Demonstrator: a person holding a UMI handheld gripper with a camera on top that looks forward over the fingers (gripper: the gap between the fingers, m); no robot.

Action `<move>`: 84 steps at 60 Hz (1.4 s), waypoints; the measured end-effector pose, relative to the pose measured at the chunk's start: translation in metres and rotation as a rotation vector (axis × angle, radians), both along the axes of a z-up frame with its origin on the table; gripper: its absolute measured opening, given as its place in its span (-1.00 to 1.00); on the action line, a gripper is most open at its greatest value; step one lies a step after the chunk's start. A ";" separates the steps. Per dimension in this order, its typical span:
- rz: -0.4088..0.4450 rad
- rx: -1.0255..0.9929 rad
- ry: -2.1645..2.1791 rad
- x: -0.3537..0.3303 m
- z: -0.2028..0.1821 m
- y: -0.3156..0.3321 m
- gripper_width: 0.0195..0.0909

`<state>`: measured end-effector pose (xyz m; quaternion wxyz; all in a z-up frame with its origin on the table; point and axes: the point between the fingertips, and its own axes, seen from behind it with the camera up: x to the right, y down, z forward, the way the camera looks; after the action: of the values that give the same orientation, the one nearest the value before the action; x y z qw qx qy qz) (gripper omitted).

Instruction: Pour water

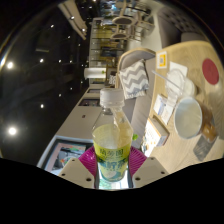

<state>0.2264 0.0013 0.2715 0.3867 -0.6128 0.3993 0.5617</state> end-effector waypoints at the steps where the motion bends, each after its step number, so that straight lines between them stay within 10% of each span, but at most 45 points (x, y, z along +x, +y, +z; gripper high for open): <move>1: 0.001 0.023 -0.053 0.007 0.005 -0.002 -0.50; 22: -0.184 0.199 -1.170 0.177 0.067 -0.001 -0.50; 53: -0.043 -0.060 -1.501 0.271 -0.164 0.000 -0.49; 72: -0.017 -0.085 -1.496 0.268 -0.210 -0.013 -0.46; 84: 0.005 -0.144 -1.485 0.272 -0.215 -0.020 0.14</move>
<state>0.4985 -0.0188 0.0566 0.5124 -0.8557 0.0673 -0.0267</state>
